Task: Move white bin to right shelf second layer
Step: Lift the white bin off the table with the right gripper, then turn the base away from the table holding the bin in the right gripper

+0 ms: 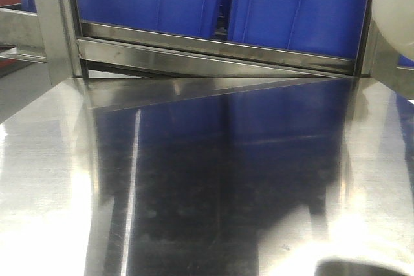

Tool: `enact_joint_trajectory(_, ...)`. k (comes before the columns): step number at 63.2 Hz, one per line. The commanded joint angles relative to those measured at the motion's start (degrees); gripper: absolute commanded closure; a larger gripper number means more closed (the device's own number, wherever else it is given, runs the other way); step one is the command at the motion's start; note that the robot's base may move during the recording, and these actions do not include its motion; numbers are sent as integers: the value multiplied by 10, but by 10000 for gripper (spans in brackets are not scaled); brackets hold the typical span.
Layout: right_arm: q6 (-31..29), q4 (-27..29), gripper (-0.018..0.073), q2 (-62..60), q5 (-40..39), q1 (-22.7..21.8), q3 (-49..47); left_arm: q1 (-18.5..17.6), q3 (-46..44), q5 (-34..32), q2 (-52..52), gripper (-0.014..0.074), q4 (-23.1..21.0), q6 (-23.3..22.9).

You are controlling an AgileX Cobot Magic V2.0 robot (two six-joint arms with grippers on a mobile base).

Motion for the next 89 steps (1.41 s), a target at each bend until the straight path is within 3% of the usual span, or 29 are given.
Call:
enact_joint_trajectory(1,-1,-2,503,-1,-61,-4,-17,-2,19,-50,-8,512,-3,-4)
enact_joint_trajectory(89,-1,-2,503,-1,-61,-4,-17,-2,19,-50,-8,512,-3,-4)
